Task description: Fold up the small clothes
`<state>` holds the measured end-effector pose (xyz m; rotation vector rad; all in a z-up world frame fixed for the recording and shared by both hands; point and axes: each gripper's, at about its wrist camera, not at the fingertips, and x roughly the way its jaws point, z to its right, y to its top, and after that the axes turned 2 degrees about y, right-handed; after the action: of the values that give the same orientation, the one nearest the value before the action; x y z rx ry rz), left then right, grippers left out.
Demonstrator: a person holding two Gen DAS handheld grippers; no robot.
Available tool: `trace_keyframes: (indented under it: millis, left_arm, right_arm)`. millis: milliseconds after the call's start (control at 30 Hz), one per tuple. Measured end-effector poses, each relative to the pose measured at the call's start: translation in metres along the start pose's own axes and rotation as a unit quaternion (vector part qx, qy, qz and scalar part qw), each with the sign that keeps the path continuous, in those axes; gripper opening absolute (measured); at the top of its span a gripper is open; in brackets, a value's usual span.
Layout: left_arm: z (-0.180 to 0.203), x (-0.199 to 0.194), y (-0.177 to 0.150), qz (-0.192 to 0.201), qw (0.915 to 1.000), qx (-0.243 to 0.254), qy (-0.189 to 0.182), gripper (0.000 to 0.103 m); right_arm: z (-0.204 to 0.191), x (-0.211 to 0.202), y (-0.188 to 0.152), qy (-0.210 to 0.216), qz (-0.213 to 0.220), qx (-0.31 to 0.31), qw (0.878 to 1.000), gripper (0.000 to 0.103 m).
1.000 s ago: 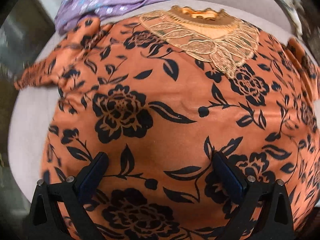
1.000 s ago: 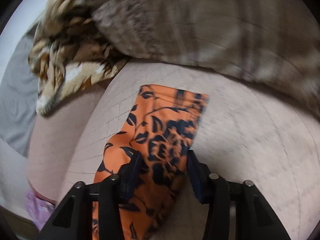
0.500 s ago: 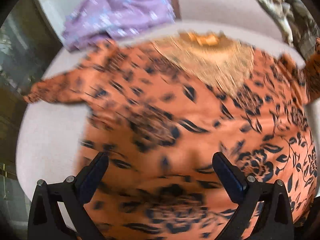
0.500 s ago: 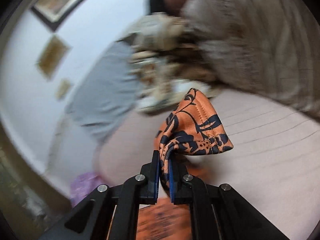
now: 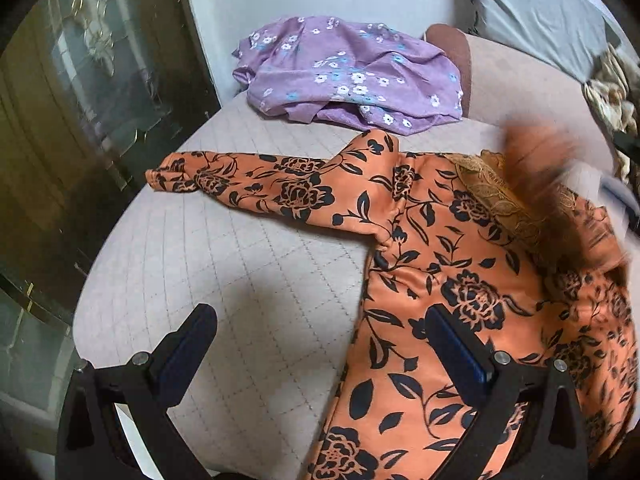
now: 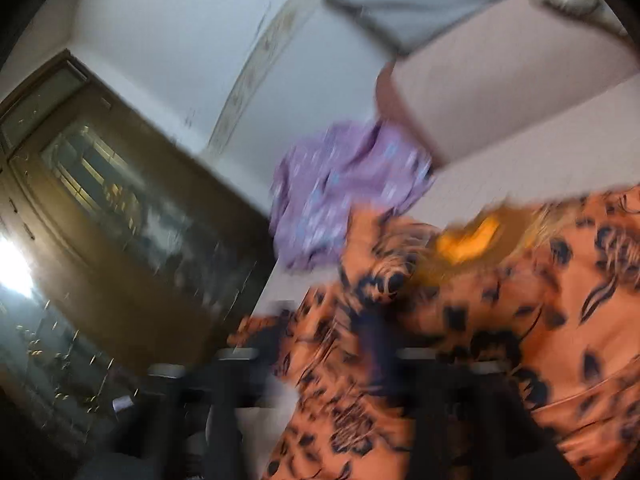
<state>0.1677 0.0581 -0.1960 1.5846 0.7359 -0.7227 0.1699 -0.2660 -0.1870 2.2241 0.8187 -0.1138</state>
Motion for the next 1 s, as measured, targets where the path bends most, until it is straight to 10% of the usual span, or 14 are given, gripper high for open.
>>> trace_keyframes:
  millis: [133, 333, 433, 500, 733, 833, 1000]
  left_arm:
    - [0.011, -0.003, 0.004, -0.005, 0.9996, -0.008, -0.027, 0.103]
    - [0.044, 0.008, 0.019, -0.013, 0.9970, -0.016, -0.074, 0.102]
    - [0.058, 0.025, 0.036, -0.015, 0.9951, -0.025, -0.094, 0.061]
    - [0.070, 0.044, 0.048, -0.035, 0.9926, -0.023, -0.114, 0.044]
    - [0.096, 0.113, 0.059, -0.106, 0.9883, -0.021, -0.108, 0.046]
    - [0.102, 0.131, 0.055, -0.129, 0.9836, -0.019, -0.124, 0.012]
    - [0.108, 0.122, 0.054, -0.083, 0.9926, 0.009, -0.088, 0.006]
  right_arm:
    - [0.015, -0.014, -0.015, 0.032, -0.004, 0.049, 0.998, 0.087]
    - [0.045, -0.101, -0.016, -0.127, 0.024, 0.042, 0.991, 0.066]
    - [0.078, -0.134, -0.024, -0.199, 0.051, 0.047, 0.978, 0.036]
    - [0.097, -0.137, -0.023, -0.273, 0.048, 0.032, 0.960, 0.034]
    - [0.133, -0.133, -0.001, -0.261, 0.057, 0.068, 0.961, 0.031]
    - [0.149, -0.121, 0.005, -0.250, 0.044, 0.096, 0.962, 0.031]
    - [0.179, -0.093, -0.006, -0.241, -0.019, 0.159, 0.957, 0.032]
